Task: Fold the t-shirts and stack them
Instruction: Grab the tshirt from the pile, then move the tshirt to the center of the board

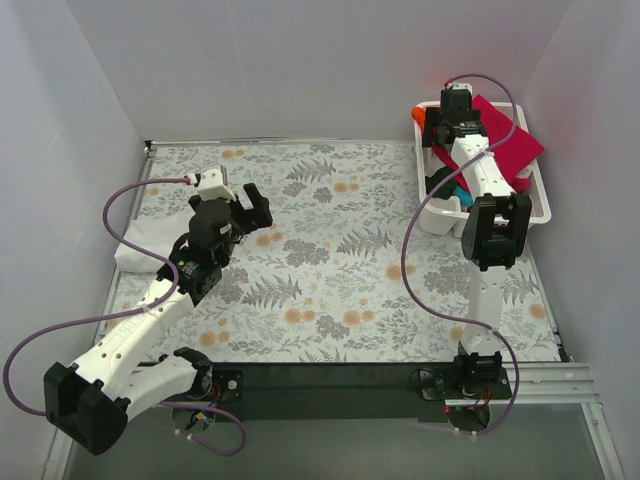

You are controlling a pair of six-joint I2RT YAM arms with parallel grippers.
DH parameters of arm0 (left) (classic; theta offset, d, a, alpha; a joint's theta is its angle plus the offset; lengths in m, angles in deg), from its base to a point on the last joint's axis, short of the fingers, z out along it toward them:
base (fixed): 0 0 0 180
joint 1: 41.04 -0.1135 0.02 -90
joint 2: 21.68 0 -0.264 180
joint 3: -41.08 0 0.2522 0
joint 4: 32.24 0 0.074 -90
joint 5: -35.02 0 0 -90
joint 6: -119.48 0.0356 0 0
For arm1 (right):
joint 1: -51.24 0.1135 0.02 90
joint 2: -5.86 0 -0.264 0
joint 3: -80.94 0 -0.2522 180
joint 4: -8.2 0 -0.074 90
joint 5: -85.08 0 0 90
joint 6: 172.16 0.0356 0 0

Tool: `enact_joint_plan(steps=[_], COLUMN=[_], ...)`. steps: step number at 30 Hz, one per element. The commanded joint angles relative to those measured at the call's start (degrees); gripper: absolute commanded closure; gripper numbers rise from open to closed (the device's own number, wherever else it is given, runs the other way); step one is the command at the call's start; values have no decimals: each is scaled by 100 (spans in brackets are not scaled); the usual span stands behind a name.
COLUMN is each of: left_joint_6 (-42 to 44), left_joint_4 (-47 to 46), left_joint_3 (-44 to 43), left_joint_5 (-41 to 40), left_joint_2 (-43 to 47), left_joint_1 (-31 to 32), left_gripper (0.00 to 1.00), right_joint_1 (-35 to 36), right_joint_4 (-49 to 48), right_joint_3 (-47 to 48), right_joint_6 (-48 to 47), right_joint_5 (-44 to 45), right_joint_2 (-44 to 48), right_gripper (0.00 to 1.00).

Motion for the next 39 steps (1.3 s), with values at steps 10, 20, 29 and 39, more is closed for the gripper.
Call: enact_joint_plan(steps=[10, 20, 29, 39], left_joint_6=[48, 22, -31, -285], left_joint_4=[25, 25, 25, -98], left_joint_3=[-104, -95, -68, 186], left_joint_5=[151, 248, 231, 423], left_joint_2=[109, 127, 215, 443], left_joint_1=[15, 15, 15, 15], left_gripper=[14, 14, 14, 14], right_joint_1=[-90, 409, 1886, 2573], right_joint_4=[-204, -670, -1233, -960], right_joint_3=[-90, -889, -1469, -3574], right_joint_6=[13, -418, -1411, -289], right_joint_5=[55, 616, 1285, -1711], right_joint_2=[865, 2228, 3836, 5392], right_gripper=[65, 99, 99, 26])
